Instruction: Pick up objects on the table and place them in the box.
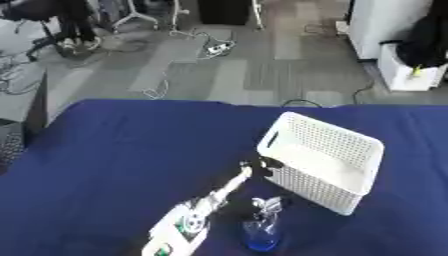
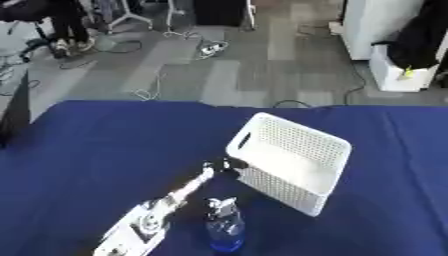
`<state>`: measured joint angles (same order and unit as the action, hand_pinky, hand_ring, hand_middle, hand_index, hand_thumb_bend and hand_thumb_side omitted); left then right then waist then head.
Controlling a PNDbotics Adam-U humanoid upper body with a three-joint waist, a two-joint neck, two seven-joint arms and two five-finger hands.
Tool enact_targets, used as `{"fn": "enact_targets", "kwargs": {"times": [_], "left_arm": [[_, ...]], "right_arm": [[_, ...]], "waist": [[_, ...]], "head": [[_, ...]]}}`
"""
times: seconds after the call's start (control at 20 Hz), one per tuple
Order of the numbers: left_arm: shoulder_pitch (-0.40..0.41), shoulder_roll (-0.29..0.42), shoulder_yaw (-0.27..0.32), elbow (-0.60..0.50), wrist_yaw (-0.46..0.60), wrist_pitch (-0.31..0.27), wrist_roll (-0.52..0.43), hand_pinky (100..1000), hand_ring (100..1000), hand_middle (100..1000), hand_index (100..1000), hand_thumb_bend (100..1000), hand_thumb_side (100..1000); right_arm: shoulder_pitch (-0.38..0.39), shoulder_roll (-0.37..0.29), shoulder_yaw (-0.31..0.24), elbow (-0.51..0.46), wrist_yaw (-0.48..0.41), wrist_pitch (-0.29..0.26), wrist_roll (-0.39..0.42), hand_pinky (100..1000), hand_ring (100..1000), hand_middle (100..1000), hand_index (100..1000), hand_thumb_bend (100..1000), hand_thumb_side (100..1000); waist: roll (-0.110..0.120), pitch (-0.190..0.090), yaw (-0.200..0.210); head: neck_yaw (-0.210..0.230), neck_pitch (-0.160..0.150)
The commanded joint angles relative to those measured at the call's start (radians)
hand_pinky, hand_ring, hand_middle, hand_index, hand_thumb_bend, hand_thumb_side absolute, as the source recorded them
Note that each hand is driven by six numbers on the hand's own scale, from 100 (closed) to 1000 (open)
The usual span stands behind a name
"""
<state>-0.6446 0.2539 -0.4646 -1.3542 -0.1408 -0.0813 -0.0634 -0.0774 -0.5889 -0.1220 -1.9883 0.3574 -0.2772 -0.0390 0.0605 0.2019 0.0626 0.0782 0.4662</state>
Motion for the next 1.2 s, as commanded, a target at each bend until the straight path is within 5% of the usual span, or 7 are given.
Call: {"fn": "enact_targets", "kwargs": {"times": [0.05,0.25,0.6,1.2], "left_arm": [[-0.006,0.0,-0.006,0.0,0.054,-0.025,-0.022,965,829,865,902,504,787],[-0.011,0.011,-0.011,-0.012,-0.011,-0.035,-0.071,968,836,872,915,530,751],[-0.07,0.056,-0.013,-0.141,-0.5,-0.055,-0.351,967,850,888,928,570,742],[-0.093,0.053,-0.007,-0.132,-0.673,-0.105,-0.516,897,860,921,960,586,703]], "right_arm": [[-0.009,-0.01,-0.01,-0.012,-0.004,0.001,0.001,564,602,592,707,110,801],[-0.007,-0.011,-0.011,-0.012,-0.004,0.001,0.001,565,602,592,708,109,801],[-0.001,-0.015,-0.014,-0.012,-0.001,0.002,0.0,565,603,592,707,107,801],[0.001,-0.014,-0.012,-0.012,-0.002,0.001,0.003,565,603,592,708,103,802]], "waist": [[-0.006,-0.016,-0.002],[-0.007,-0.017,-0.002],[-0.002,-0.022,0.005],[-0.004,-0.021,0.003]], "head": [[-0.012,-0.014],[-0.011,-0.011],[-0.001,0.008],[-0.003,0.014]]}}
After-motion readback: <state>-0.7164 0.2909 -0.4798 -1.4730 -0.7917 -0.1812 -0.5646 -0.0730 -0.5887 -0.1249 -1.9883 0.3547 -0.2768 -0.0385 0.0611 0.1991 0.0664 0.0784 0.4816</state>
